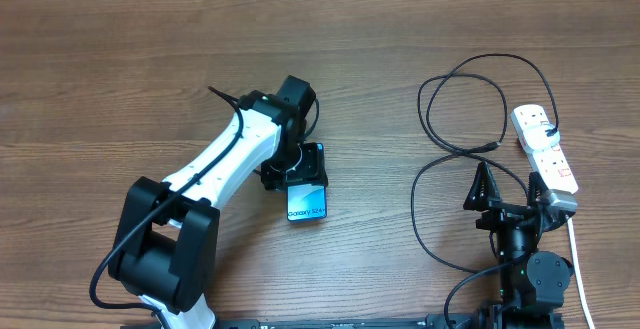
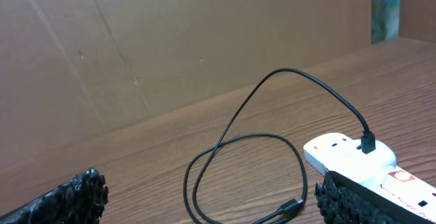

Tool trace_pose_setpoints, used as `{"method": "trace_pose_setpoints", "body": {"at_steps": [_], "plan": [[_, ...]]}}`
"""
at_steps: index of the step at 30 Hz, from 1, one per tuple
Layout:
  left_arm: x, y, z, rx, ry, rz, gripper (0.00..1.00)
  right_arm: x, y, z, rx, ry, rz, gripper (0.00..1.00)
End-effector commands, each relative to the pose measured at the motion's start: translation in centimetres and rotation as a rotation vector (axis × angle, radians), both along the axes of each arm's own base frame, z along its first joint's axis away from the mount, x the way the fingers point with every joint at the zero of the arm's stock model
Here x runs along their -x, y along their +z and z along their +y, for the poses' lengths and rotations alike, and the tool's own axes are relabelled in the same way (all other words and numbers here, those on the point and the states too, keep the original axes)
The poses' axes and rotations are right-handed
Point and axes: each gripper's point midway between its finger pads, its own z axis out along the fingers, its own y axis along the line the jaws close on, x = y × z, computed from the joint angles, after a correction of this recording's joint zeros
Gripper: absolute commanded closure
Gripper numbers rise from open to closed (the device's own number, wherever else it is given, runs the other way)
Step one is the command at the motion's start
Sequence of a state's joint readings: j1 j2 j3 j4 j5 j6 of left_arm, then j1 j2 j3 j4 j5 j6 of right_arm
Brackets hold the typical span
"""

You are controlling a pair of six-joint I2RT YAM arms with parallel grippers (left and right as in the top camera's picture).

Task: Plug charger to phone and switch on socket
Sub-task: 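Close the left gripper on the phone's long edges, then lift the phone with the left gripper and tilt it upright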

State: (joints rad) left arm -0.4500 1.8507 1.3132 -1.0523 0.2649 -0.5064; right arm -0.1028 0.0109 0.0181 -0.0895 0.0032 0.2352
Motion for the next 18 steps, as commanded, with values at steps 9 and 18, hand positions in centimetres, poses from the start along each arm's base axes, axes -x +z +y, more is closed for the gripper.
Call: {"method": "trace_pose_setpoints", "body": {"at_steps": [9, 18], "plan": [[-2.7, 6.0, -1.3, 0.072, -0.009, -0.052, 0.41, 0.0, -0.2, 0.2, 0.004, 0.008, -0.004, 0.0], [-2.9, 9.8, -0.4, 0.077, -0.008, -0.049, 0.41, 0.0, -0.2, 0.2, 0.004, 0.008, -0.004, 0.0]]}}
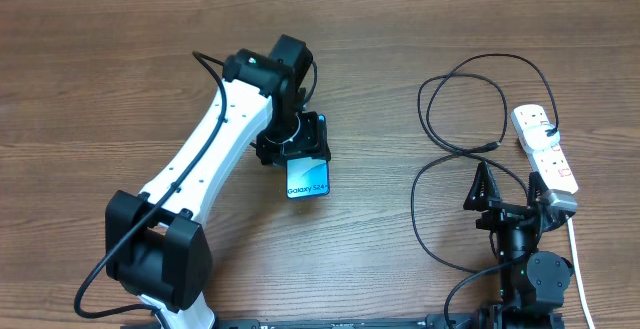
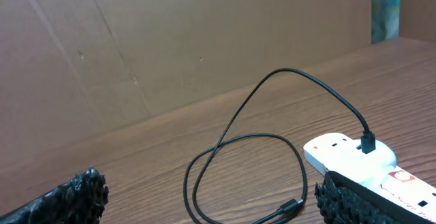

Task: Plug charger to phone and switch on socket
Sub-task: 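Lift the phone with the left gripper and tilt it upright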

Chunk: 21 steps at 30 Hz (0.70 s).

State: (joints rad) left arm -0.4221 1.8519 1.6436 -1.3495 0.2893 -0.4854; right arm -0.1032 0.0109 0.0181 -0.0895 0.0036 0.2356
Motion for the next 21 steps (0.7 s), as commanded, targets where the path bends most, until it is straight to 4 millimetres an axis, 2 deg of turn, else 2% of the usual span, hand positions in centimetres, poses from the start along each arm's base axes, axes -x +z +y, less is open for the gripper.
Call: {"method": "trace_pose_setpoints", "body": {"at_steps": [1, 7, 21], "plan": [[-0.9, 1.9, 0.2, 0.039, -0.007, -0.022, 0.41, 0.0, -0.2, 0.2, 0.005, 0.009, -0.004, 0.0], [-1.2, 4.0, -0.1, 0.164, 0.017, 0.003, 0.4, 0.0, -0.2, 0.2, 0.005, 0.009, -0.004, 0.0], [-1.9, 6.0, 0.1, 0.374, 0.118, 0.07, 0.4, 0.0, -0.2, 0.2, 0.005, 0.009, -0.004, 0.0]]}}
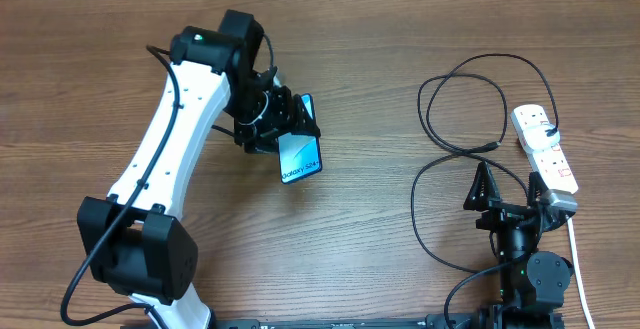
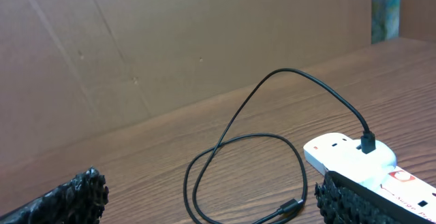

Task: Plug charger to phone and switch on socket
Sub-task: 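Lift the phone with the left gripper and tilt it upright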

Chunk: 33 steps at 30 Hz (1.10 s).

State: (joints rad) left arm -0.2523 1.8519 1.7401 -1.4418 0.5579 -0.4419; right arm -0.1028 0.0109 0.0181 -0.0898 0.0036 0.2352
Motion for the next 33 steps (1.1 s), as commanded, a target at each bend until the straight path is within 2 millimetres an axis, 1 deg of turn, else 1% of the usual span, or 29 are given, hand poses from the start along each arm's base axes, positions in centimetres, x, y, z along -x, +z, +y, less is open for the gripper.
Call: {"method": "trace_pose_setpoints", "body": {"at_steps": [1, 10, 24, 33], "plan": [[-0.3, 1.8, -1.2, 0.125, 0.001, 0.0, 0.4, 0.0, -0.2, 0.2, 0.004, 0.008, -0.004, 0.0], [0.6, 3.1, -2.4, 0.225, 0.002, 0.055, 0.4, 0.0, -0.2, 0.2, 0.005, 0.008, -0.004, 0.0], [0.8, 3.7, -3.0, 0.271, 0.015, 0.079, 0.39, 0.0, -0.2, 0.2, 0.005, 0.008, -0.004, 0.0], [0.8, 3.7, -3.0, 0.27, 0.018, 0.081, 0.39, 0.0, -0.1, 0.2, 0.005, 0.008, -0.005, 0.0]]}}
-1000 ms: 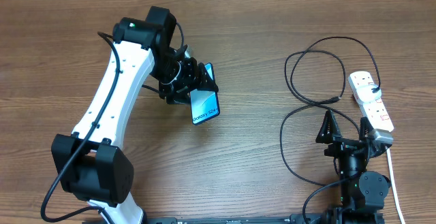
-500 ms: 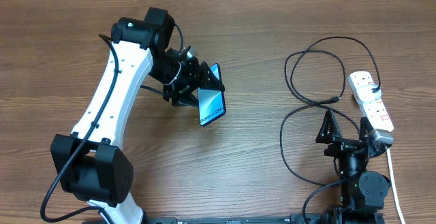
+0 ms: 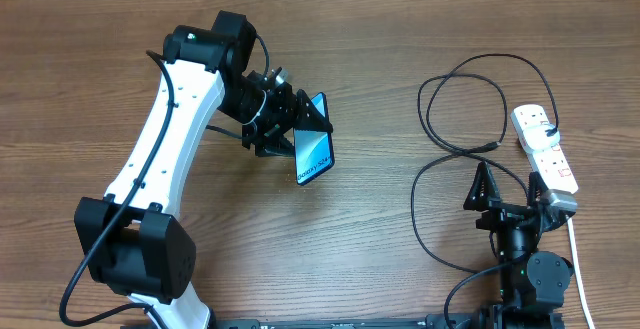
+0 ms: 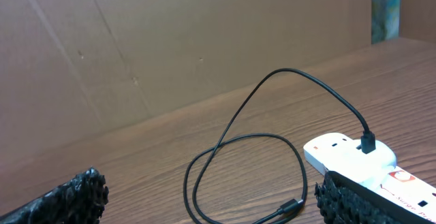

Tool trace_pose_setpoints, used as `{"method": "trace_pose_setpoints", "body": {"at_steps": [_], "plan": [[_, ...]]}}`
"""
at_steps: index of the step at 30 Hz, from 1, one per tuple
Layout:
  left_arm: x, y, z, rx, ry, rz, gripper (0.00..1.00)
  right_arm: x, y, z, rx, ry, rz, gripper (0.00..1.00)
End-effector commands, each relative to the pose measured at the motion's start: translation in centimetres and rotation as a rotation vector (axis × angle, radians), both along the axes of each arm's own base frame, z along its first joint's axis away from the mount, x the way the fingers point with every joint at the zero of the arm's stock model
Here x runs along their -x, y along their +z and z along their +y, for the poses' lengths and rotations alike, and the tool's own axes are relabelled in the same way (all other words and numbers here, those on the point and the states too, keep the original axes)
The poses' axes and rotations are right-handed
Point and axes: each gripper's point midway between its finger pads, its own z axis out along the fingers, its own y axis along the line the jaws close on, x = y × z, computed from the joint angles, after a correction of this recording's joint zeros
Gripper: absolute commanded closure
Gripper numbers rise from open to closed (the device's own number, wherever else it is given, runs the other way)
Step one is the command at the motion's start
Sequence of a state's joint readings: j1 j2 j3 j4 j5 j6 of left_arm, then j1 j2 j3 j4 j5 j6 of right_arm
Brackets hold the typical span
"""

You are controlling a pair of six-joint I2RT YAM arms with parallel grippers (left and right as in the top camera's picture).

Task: Plug charger to phone and switch on socket
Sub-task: 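Lift the phone with the left gripper and tilt it upright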

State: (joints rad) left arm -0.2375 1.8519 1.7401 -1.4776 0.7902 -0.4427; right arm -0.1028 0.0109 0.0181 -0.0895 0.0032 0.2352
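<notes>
My left gripper is shut on the phone, holding it off the table left of centre, tilted, its blue screen showing. The black charger cable lies in loops on the right; its free plug rests on the wood between my right fingers. The cable's other end sits in the white socket strip, also seen as the strip in the right wrist view. My right gripper stands open near the front right, nothing in it.
A brown cardboard wall stands behind the wooden table. A white lead runs from the strip toward the front edge.
My left gripper has carried the phone slightly right and turned it more on edge. The right arm, cable and strip have not moved.
The left gripper was down on the phone lying flat on the table left of centre. Then it held the phone at about the same spot. Then the phone was raised and farther back-left, and now it is tilted further, held in the air.
</notes>
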Motion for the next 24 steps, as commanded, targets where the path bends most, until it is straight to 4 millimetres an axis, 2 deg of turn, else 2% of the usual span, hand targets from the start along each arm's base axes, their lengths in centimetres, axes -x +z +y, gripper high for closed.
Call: {"method": "trace_pose_setpoints", "body": {"at_steps": [1, 7, 15, 24], "plan": [[-0.4, 1.2, -0.6, 0.053, 0.006, -0.01, 0.39, 0.0, -0.2, 0.2, 0.004, 0.008, -0.004, 0.0], [-0.9, 0.8, -0.3, 0.026, 0.006, -0.036, 0.39, 0.0, -0.2, 0.2, 0.004, 0.008, -0.004, 0.0], [-2.6, -2.2, 3.3, -0.252, 0.023, -0.126, 0.39, 0.0, -0.2, 0.2, 0.004, 0.008, -0.004, 0.0], [-4.0, -3.2, 5.2, -0.378, 0.034, -0.196, 0.39, 0.0, -0.2, 0.2, 0.004, 0.008, -0.004, 0.0]]}}
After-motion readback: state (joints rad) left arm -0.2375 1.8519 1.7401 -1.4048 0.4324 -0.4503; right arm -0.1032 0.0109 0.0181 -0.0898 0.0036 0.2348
